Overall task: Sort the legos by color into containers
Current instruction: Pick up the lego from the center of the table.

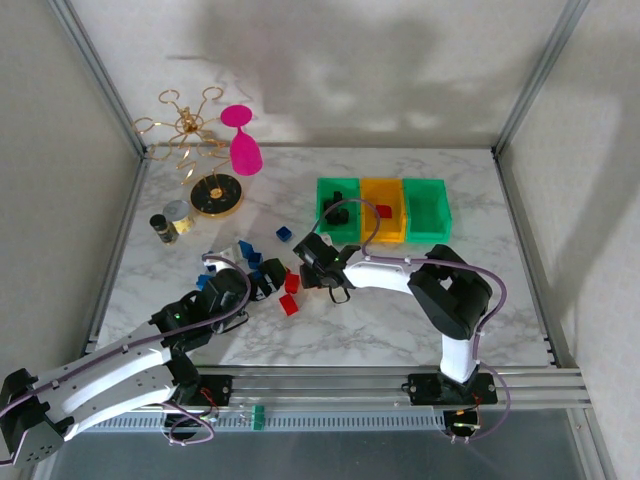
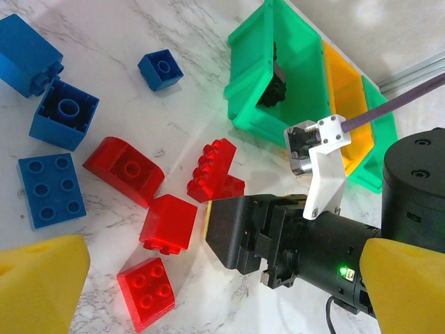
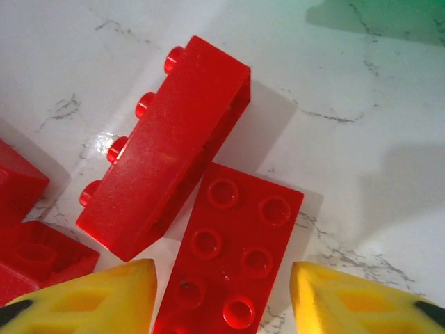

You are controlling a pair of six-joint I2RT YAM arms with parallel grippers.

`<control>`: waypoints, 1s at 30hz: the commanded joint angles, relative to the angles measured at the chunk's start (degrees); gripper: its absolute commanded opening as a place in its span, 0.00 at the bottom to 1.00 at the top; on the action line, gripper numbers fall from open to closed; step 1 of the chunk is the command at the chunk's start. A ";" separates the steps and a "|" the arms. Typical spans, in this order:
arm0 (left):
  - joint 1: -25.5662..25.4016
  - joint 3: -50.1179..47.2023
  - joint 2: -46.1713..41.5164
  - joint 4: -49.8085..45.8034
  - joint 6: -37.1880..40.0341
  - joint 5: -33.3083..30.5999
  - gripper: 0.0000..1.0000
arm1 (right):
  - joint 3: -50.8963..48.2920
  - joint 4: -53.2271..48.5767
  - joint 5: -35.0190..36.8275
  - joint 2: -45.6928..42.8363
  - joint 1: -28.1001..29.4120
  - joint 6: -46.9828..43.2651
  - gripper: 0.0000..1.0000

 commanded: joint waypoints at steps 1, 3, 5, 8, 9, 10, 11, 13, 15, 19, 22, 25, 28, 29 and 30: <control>0.46 -0.48 -0.98 -1.08 -1.04 -1.41 1.00 | -0.64 -2.29 1.88 -0.27 0.67 0.80 0.48; 0.42 -0.45 -0.90 -0.94 -0.98 -1.31 1.00 | -1.37 -2.58 1.74 -0.87 0.71 0.93 0.45; 0.46 -0.45 -0.76 -0.67 -0.94 -0.98 1.00 | -2.31 -2.25 1.60 -1.71 0.71 0.93 0.42; 0.46 -0.37 -0.60 -0.50 -0.94 -0.95 1.00 | -2.88 -2.29 1.52 -2.02 0.71 1.06 0.36; 0.47 -0.39 -0.50 -0.15 -1.02 -0.86 1.00 | -2.87 -2.25 1.41 -2.15 0.65 1.12 0.35; 0.46 -0.45 -0.48 0.11 -1.02 -0.62 1.00 | -2.91 -2.14 1.31 -2.29 0.67 1.06 0.33; 0.46 -0.45 -0.35 0.47 -1.04 -0.33 1.00 | -3.06 -2.06 1.34 -2.53 0.67 1.12 0.31; 0.46 -0.21 -0.05 0.68 -0.93 0.33 1.00 | -3.44 -1.69 1.45 -3.66 0.65 1.43 0.28; 0.46 0.20 0.35 0.64 -0.68 0.61 1.00 | -4.05 -1.39 1.26 -5.14 0.55 1.55 0.27; 0.40 0.68 1.14 1.78 -0.19 1.82 1.00 | -5.37 -1.92 1.47 -8.45 0.45 1.76 0.25; 0.46 1.34 2.18 2.45 0.36 2.74 1.00 | -7.34 -2.29 1.55 -11.69 -0.05 2.53 0.23; 0.45 2.00 3.50 3.29 0.77 3.09 1.00 | -9.66 -2.49 1.69 -15.89 -1.31 2.90 0.23; 0.46 2.83 5.06 4.89 1.29 3.51 1.00 | -11.01 -3.00 1.25 -19.53 -3.89 2.55 0.23; 0.46 3.38 5.78 5.44 1.51 3.75 1.00 | -11.21 -3.32 1.24 -20.59 -4.89 2.14 0.23; 0.48 3.88 6.52 5.81 1.70 3.89 1.00 | -11.16 -3.65 1.47 -21.46 -5.84 1.73 0.23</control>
